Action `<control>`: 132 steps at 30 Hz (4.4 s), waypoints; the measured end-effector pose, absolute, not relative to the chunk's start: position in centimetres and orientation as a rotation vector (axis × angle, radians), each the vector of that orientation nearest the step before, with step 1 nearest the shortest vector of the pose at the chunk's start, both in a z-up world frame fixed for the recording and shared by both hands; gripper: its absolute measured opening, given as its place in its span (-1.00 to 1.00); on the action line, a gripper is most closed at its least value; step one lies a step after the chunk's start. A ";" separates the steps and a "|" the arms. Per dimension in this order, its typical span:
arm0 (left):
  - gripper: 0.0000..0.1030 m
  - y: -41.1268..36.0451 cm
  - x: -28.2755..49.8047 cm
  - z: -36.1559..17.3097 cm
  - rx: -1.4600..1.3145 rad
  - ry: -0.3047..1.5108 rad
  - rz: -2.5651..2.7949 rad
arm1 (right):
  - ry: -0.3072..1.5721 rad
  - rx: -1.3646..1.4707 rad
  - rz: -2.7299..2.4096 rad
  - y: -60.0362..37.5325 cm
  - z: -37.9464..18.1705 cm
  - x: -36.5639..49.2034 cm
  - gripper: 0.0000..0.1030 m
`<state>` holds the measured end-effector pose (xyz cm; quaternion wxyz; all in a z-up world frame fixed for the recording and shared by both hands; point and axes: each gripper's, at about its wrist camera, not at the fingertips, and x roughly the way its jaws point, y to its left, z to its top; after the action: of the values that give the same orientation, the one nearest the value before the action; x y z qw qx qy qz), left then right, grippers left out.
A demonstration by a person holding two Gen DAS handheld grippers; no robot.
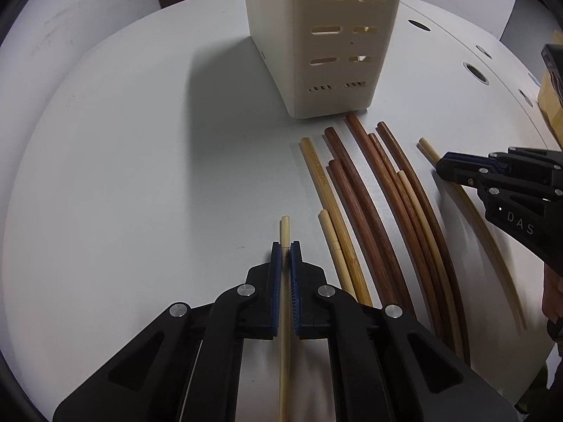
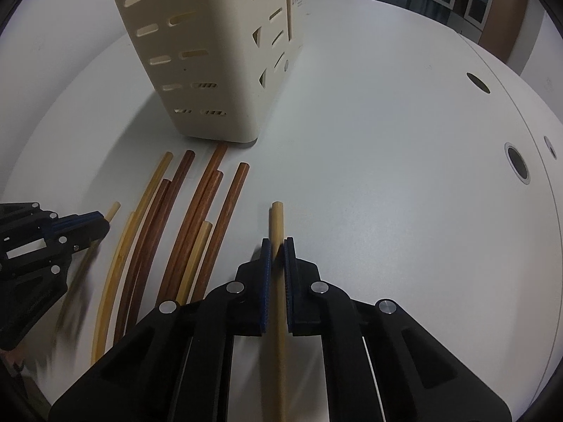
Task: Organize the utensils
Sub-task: 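Lift the light chopstick with the left gripper over the cream holder, then lower the chopstick into the holder and open the left gripper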
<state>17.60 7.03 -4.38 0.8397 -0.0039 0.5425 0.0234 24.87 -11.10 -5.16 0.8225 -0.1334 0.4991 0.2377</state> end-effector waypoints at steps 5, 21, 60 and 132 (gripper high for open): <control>-0.92 8.2 17.0 -2.3 -0.044 1.095 0.040 | 0.982 -0.239 0.542 -11.5 -2.8 24.3 -0.85; -0.92 6.3 14.2 8.1 -0.105 0.585 -0.061 | 0.544 -0.143 0.615 -12.1 7.1 21.5 -0.85; -0.92 4.6 18.5 16.0 -0.122 -0.262 -0.044 | -0.076 0.213 0.769 -12.9 17.9 26.9 -0.85; -0.67 8.0 17.9 11.7 -0.138 0.008 -0.111 | 0.063 0.047 0.789 -11.9 10.3 25.6 -0.62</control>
<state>17.86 8.05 11.66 0.9961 -0.0691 0.0042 -0.0554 25.64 -11.87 10.31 0.9225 0.0228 0.0306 0.3841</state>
